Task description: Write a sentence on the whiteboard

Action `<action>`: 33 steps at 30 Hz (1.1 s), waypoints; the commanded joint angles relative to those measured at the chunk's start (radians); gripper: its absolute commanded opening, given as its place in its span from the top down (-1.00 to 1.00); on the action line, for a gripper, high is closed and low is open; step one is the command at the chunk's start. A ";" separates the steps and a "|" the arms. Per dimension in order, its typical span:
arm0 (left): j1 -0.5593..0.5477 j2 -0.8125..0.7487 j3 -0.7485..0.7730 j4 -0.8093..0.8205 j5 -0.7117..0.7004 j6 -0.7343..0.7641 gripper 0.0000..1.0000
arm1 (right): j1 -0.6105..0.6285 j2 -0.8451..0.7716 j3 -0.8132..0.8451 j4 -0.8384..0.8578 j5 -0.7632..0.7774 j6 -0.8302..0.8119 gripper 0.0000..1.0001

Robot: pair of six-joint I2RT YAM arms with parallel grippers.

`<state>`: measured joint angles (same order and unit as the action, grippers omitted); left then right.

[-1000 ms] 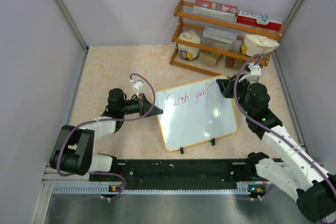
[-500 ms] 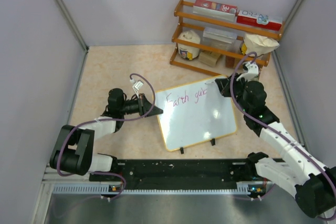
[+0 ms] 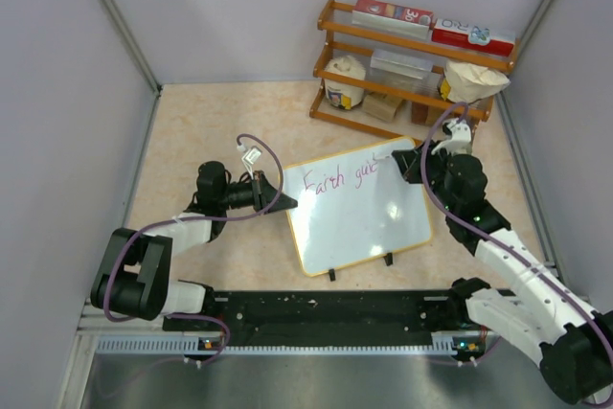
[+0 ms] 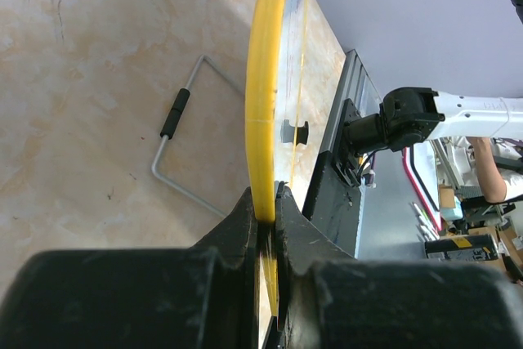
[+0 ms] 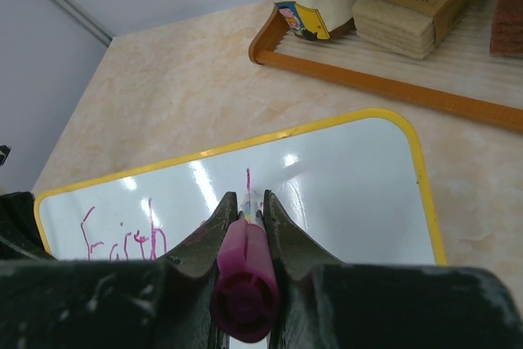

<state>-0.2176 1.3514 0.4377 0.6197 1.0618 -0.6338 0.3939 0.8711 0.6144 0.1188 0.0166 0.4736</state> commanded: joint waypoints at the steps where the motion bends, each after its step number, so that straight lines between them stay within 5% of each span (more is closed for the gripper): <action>1: -0.017 0.012 0.013 0.008 -0.008 0.092 1.00 | -0.015 -0.018 -0.021 -0.013 -0.012 -0.003 1.00; 33: -0.017 0.012 0.013 0.011 -0.006 0.091 1.00 | -0.017 -0.107 -0.076 -0.061 0.016 0.008 1.00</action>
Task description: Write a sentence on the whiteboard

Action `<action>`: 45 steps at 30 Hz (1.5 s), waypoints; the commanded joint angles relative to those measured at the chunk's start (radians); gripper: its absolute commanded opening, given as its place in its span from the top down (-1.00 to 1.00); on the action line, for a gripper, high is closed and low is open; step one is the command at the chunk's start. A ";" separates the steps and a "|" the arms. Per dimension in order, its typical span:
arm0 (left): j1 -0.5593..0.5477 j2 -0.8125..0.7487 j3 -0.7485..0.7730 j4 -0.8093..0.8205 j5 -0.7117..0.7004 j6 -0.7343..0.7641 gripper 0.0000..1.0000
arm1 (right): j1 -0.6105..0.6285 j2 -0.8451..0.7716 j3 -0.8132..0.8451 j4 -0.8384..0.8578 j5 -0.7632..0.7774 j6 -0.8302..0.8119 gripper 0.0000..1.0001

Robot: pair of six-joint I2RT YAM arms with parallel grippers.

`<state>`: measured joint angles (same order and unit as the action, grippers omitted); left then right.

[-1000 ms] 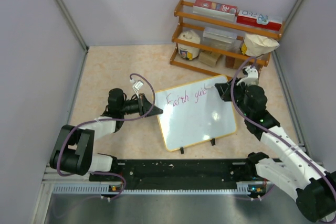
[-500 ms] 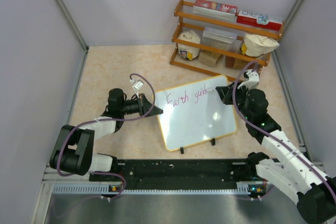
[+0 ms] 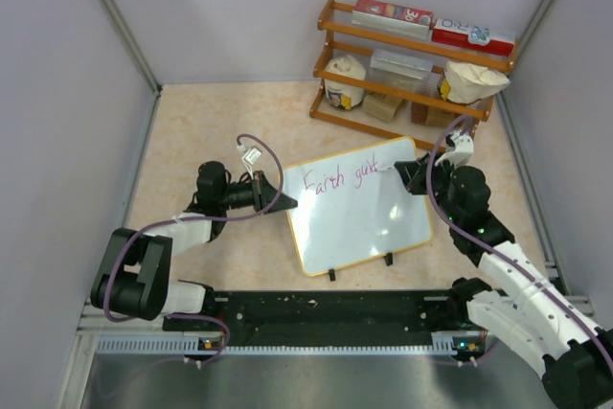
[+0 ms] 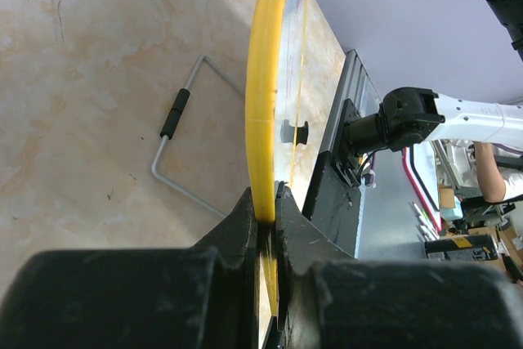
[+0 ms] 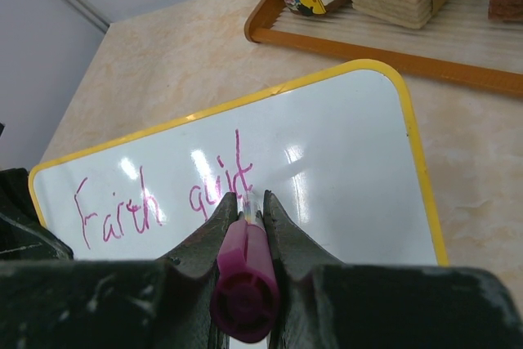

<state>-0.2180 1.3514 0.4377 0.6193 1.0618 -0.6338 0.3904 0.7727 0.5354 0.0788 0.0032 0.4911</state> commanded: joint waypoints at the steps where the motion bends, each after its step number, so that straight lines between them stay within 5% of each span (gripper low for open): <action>1: -0.017 0.014 0.013 0.010 -0.006 0.091 1.00 | -0.015 -0.010 0.006 -0.022 0.032 -0.013 1.00; 45: -0.017 0.012 0.015 0.003 -0.008 0.095 1.00 | -0.025 0.033 0.077 -0.008 0.050 -0.034 1.00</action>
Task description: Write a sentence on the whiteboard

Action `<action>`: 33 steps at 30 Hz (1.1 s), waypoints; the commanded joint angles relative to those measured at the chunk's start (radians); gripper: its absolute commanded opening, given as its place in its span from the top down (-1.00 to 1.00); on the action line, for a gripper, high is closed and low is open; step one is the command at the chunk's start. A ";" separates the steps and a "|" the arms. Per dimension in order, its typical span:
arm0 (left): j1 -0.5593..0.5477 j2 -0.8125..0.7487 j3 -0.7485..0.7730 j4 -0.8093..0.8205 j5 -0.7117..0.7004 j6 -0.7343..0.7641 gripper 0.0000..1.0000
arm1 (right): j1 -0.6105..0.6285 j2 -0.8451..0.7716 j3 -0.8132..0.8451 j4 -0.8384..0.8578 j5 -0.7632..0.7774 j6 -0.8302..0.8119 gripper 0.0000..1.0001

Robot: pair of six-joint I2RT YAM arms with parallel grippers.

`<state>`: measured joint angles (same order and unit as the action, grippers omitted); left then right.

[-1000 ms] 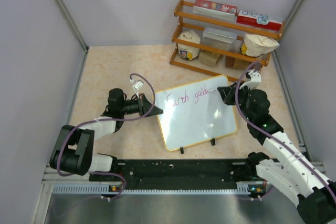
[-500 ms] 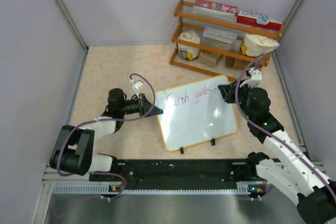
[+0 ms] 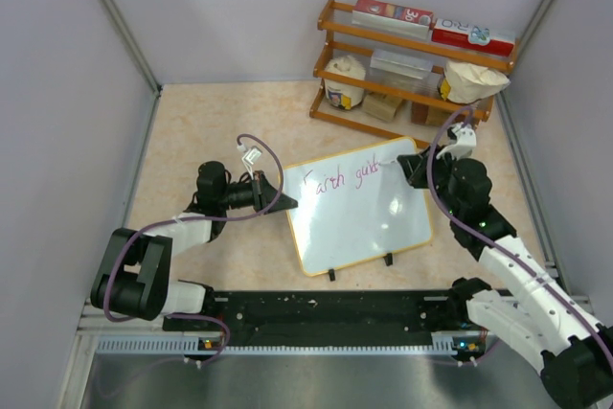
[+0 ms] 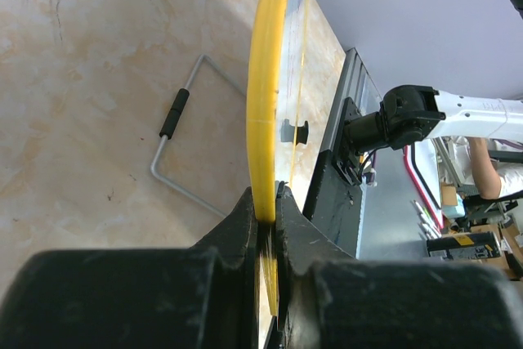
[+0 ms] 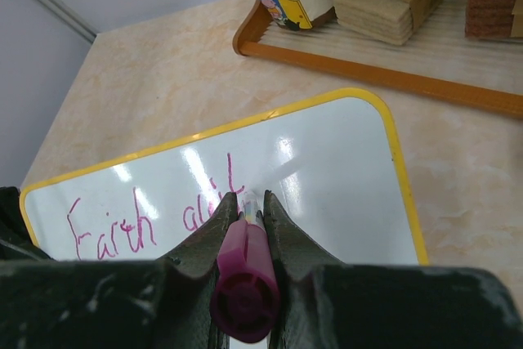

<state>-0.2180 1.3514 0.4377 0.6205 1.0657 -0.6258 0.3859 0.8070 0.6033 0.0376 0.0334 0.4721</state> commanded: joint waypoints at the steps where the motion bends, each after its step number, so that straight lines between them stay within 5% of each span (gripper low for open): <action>1: -0.017 0.012 0.015 0.004 -0.012 0.087 1.00 | -0.021 -0.003 0.009 0.033 0.022 -0.016 1.00; 33: -0.017 0.017 0.015 0.004 -0.010 0.087 1.00 | -0.036 0.061 0.069 0.067 -0.015 -0.003 1.00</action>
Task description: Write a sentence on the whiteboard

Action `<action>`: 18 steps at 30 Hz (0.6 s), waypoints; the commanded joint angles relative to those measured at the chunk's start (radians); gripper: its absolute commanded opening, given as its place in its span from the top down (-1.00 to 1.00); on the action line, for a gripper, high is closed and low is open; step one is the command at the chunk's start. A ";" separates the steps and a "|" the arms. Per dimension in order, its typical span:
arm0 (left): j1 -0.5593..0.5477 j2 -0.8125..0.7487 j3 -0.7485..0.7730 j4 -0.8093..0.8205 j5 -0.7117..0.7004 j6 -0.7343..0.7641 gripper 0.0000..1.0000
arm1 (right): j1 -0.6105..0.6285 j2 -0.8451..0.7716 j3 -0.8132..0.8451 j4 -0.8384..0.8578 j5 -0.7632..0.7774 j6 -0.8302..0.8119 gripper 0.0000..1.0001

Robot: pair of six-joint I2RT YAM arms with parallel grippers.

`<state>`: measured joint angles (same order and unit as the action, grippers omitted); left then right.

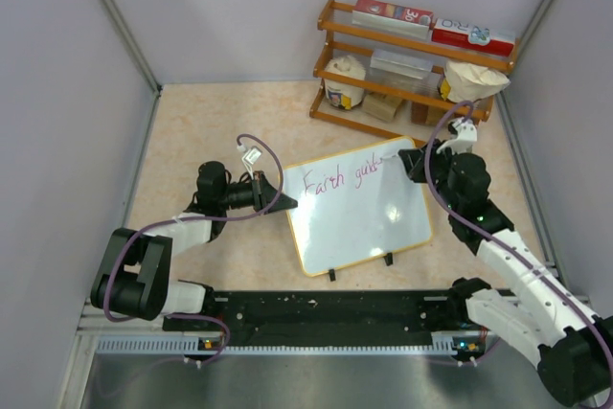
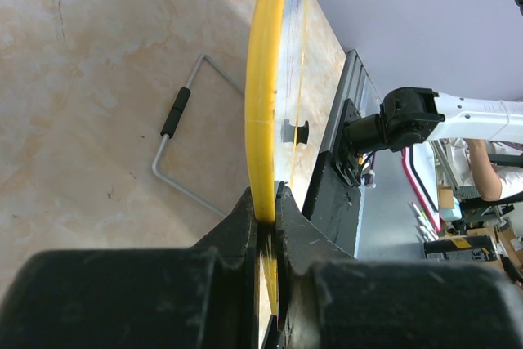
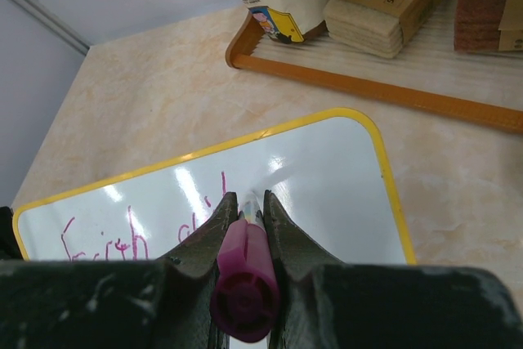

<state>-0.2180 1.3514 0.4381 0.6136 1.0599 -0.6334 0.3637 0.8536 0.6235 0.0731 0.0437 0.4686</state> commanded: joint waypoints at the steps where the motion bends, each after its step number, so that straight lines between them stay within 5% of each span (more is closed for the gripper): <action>1: -0.018 0.015 0.016 0.009 -0.005 0.095 1.00 | -0.014 0.016 0.048 0.030 -0.030 0.001 1.00; 18: -0.017 0.018 0.016 0.009 -0.005 0.095 1.00 | -0.014 -0.044 -0.048 -0.018 -0.067 0.015 1.00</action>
<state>-0.2180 1.3514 0.4381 0.6140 1.0611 -0.6327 0.3634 0.8318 0.5995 0.0666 0.0010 0.4770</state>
